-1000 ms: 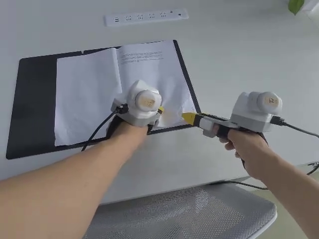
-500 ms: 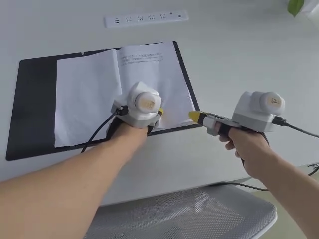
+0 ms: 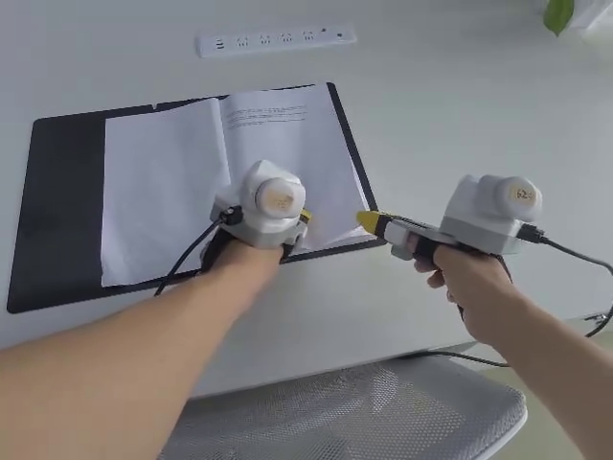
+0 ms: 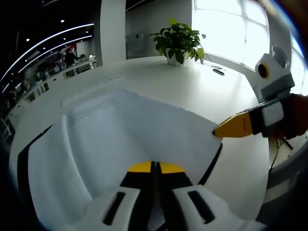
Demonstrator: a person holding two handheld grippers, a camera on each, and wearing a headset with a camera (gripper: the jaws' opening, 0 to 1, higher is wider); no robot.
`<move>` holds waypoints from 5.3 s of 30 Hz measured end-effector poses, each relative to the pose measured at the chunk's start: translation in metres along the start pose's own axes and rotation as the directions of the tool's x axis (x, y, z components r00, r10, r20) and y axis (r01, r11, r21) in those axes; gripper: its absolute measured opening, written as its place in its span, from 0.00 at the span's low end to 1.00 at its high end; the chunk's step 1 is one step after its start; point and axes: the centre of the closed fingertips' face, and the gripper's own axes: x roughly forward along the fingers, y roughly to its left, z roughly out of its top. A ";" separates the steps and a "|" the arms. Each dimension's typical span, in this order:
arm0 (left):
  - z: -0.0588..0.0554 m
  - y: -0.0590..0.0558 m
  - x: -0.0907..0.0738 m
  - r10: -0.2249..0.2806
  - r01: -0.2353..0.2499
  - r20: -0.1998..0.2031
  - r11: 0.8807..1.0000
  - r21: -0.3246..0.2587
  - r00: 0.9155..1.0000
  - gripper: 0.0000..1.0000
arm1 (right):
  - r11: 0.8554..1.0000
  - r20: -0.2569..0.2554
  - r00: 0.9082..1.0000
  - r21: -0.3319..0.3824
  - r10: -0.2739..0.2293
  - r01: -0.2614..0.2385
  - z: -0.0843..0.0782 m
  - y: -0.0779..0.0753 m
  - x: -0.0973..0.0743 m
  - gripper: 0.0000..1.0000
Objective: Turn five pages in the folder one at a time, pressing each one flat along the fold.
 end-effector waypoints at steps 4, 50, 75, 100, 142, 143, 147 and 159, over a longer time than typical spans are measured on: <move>0.000 -0.001 -0.004 -0.013 0.013 0.004 1.000 -0.023 1.000 0.05 | 1.000 0.011 1.000 -0.004 0.014 -0.014 0.004 0.005 -0.001 0.00; -0.013 0.081 -0.173 0.134 -0.104 0.142 0.974 -0.199 0.981 0.11 | 0.916 -0.032 0.937 -0.200 0.348 -0.347 0.013 0.180 0.029 0.00; -0.055 0.133 -0.247 0.250 -0.192 0.158 0.930 -0.314 0.955 0.11 | 0.881 -0.242 0.894 -0.205 0.377 -0.427 -0.063 0.239 0.110 0.00; -0.084 0.140 -0.284 0.295 -0.229 0.139 0.903 -0.363 0.945 0.10 | 0.894 -0.411 0.864 -0.205 0.290 -0.398 -0.133 0.247 0.165 0.00; -0.102 0.145 -0.165 0.203 -0.184 0.043 0.945 -0.272 0.978 0.10 | 0.938 -0.284 0.915 -0.112 0.286 -0.328 -0.064 0.174 0.151 0.06; -0.104 0.147 -0.164 0.211 -0.191 0.042 0.942 -0.275 0.977 0.10 | 0.940 -0.278 0.917 -0.105 0.286 -0.325 -0.062 0.170 0.152 0.06; -0.114 0.152 -0.159 0.234 -0.222 0.012 0.934 -0.279 0.972 0.10 | 0.948 -0.262 0.925 -0.083 0.276 -0.307 -0.052 0.159 0.159 0.06; -0.123 0.156 -0.158 0.265 -0.256 0.004 0.937 -0.238 0.964 0.05 | 0.964 -0.251 0.933 0.009 0.260 -0.266 -0.024 0.128 0.180 0.03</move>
